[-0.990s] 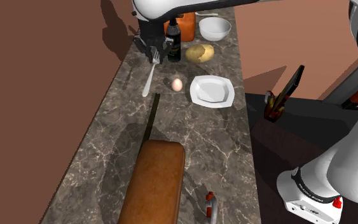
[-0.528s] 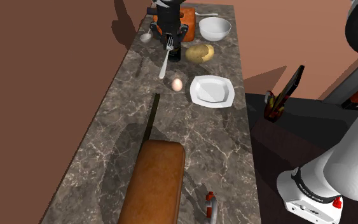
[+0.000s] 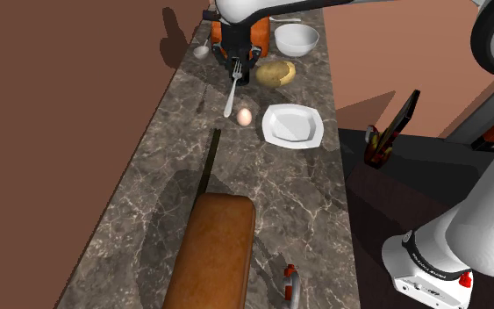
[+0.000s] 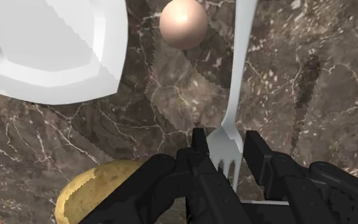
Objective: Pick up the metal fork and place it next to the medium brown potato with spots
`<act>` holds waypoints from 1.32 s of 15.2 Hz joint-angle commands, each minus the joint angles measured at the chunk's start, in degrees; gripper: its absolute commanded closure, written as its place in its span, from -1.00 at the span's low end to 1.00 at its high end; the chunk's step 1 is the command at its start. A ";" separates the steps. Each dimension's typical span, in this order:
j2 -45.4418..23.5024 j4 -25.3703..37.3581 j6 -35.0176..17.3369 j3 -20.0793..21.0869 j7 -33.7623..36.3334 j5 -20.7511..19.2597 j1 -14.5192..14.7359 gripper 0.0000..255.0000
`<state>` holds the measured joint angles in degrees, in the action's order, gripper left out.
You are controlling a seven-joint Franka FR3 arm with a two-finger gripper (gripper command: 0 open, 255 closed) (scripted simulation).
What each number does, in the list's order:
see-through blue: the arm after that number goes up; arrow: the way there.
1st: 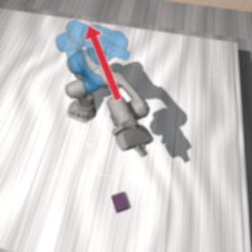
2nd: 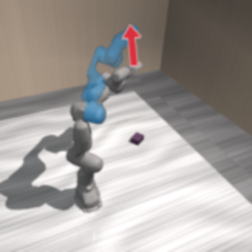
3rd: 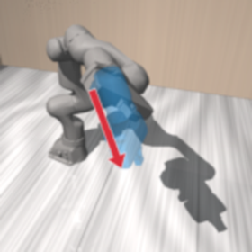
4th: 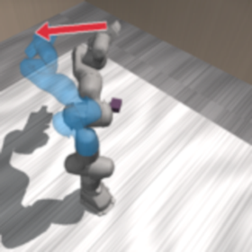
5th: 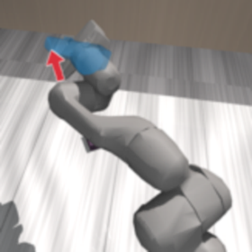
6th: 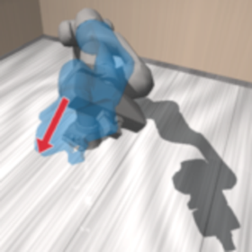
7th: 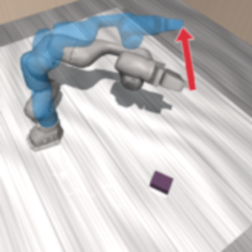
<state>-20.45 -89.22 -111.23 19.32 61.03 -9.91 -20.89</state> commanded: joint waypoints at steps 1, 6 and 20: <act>-0.27 -1.13 -1.42 -0.08 0.09 -0.14 -0.07 1.00; -1.18 -3.73 -4.85 -0.29 0.54 -0.64 -0.08 1.00; -5.15 -8.99 -13.84 -1.20 2.12 -2.63 0.29 1.00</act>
<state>-25.33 -97.79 -124.37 18.18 62.99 -12.37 -20.65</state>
